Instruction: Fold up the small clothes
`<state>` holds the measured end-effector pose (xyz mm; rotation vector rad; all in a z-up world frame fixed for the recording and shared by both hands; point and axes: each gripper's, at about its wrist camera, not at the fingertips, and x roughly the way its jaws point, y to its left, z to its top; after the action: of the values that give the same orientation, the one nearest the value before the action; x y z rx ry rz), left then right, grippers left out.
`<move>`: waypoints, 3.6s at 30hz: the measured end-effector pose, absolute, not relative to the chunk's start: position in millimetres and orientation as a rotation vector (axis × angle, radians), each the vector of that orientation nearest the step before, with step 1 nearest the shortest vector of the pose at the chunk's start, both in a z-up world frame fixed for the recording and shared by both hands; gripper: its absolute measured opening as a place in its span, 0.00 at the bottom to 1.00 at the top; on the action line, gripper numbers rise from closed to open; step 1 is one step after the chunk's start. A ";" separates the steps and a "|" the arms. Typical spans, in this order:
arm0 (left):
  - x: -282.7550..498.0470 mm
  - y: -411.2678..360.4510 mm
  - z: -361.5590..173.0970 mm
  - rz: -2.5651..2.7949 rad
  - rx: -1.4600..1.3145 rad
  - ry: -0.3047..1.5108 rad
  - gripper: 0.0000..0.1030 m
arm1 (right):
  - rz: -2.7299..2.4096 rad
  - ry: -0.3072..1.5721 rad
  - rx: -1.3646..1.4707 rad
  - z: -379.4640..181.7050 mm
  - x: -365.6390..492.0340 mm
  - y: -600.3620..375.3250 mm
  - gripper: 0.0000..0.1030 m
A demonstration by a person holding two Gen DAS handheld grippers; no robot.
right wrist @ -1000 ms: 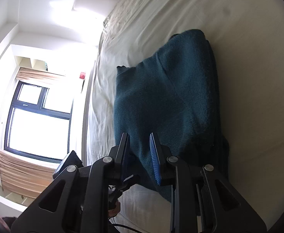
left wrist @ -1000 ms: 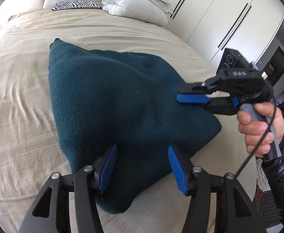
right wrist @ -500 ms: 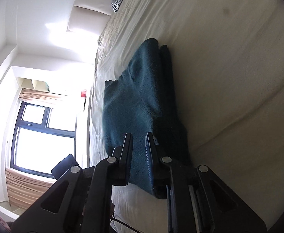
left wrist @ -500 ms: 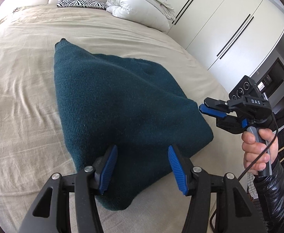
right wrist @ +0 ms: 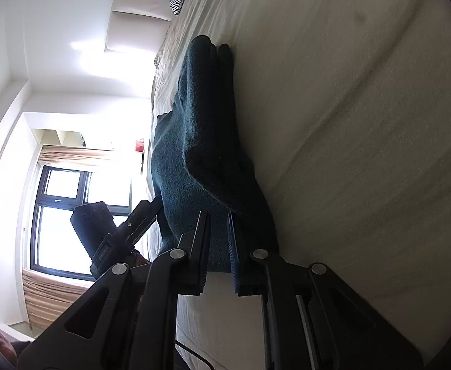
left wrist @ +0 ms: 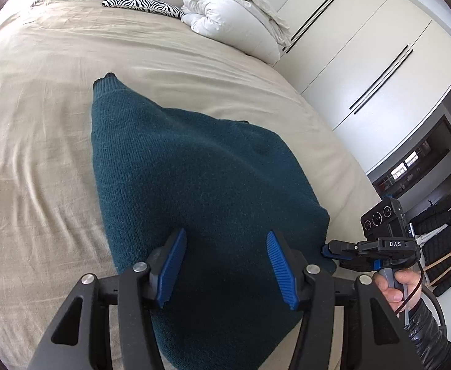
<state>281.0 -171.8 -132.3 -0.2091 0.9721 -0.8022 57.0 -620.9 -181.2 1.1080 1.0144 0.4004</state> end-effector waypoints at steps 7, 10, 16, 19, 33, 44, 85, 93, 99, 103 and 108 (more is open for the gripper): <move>245.9 -150.6 -105.2 -0.843 -0.236 0.880 0.56 | 0.362 0.901 1.022 -118.0 50.7 -639.4 0.16; 221.2 -136.2 -107.4 -0.877 -0.270 0.898 0.56 | 0.442 0.908 0.985 -101.4 57.3 -613.1 0.16; 195.3 -140.3 -141.9 -0.856 -0.216 0.992 0.52 | 0.513 1.013 0.981 -124.4 63.2 -566.4 0.16; 200.7 -137.8 -156.1 -0.858 -0.260 1.021 0.41 | 0.393 1.112 0.975 -162.0 68.0 -569.2 0.15; 213.4 -91.1 -118.7 -0.833 -0.212 0.938 0.62 | 0.348 0.985 0.937 -123.5 46.6 -593.7 0.23; 312.9 -108.0 -120.4 -0.751 -0.407 1.016 0.79 | 0.308 0.966 0.955 -122.7 115.8 -626.4 0.64; 235.7 -145.9 -73.8 -0.471 0.045 0.972 0.36 | 0.125 1.050 0.301 -68.5 137.9 -443.5 0.20; 164.5 -71.9 -59.4 -0.425 0.034 0.961 0.36 | 0.252 1.052 0.296 -47.5 86.1 -355.6 0.20; 125.0 -7.9 -79.4 -0.377 -0.033 0.995 0.37 | 0.347 1.108 0.327 -74.2 54.1 -288.7 0.20; 122.7 19.0 -109.1 -0.354 -0.087 1.046 0.39 | 0.356 1.155 0.322 -102.5 48.7 -262.4 0.20; 126.5 23.6 -122.7 -0.377 -0.115 1.035 0.48 | 0.338 1.216 0.547 -166.3 58.5 -304.7 0.26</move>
<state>126.5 23.6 -122.7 -0.1149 1.0351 -0.3766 58.5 -304.7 -166.3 0.5465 1.2160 0.3381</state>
